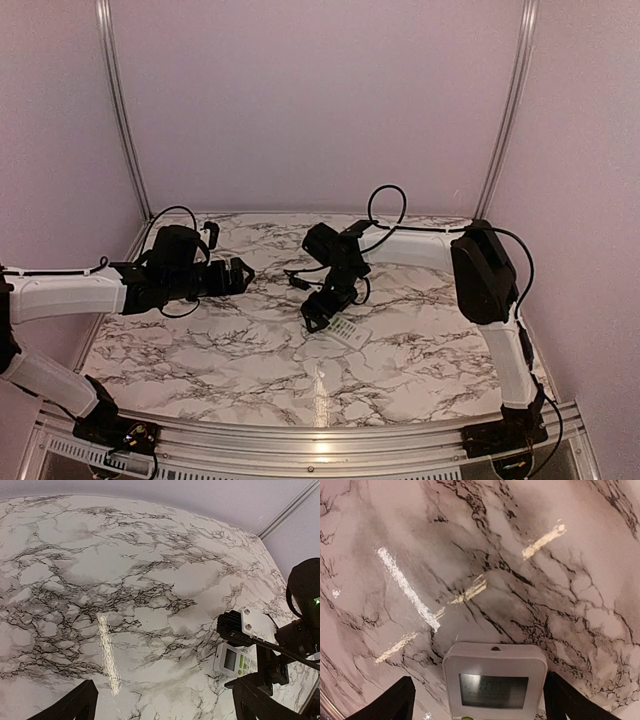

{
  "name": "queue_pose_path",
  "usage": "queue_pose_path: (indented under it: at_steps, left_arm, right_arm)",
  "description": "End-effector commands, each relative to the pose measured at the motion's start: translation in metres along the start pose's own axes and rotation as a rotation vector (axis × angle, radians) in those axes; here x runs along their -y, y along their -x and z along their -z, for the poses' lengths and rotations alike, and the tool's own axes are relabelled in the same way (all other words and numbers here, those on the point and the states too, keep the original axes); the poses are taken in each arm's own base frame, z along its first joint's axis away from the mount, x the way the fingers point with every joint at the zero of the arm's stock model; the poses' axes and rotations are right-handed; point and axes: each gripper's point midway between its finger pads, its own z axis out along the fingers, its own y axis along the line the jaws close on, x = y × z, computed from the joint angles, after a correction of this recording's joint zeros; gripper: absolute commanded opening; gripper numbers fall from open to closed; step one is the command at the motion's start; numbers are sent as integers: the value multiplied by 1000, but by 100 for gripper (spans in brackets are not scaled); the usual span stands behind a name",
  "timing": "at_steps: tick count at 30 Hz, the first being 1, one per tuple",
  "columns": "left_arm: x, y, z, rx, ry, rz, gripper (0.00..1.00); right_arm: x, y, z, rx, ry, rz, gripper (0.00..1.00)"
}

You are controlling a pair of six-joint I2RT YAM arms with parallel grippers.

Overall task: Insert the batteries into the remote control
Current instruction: Place the remote control at the center of the board, then reset both arms

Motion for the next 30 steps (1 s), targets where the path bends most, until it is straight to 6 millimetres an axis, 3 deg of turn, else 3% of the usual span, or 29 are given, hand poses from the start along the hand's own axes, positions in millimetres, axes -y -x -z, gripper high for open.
queue_pose_path:
  at_steps: [1,4,8,10,14,18,24,27,30]
  left_arm:
    - [14,24,-3,18,-26,-30,99]
    - [18,33,-5,13,-21,-41,99]
    - [28,53,-10,8,-23,-58,99]
    - [34,65,-13,9,-21,-74,99]
    - [45,92,-17,30,-31,-95,99]
    - [48,109,-25,16,-52,-96,99]
    - [19,101,-31,8,-52,-32,99]
    - [0,80,-34,-10,-24,-13,99]
    - [-14,57,-34,-25,-8,9,99]
  right_arm:
    - [-7,27,30,135,44,18,90]
    - [-3,40,58,242,75,12,98]
    - [18,51,99,402,100,-56,99]
    - [28,54,130,511,104,-85,99]
    - [48,49,176,681,108,-141,99]
    - [83,23,217,851,114,-229,99]
    - [132,-47,239,1027,114,-393,99]
    - [145,-75,231,1064,96,-438,99]
    - [146,-91,216,1063,96,-455,99]
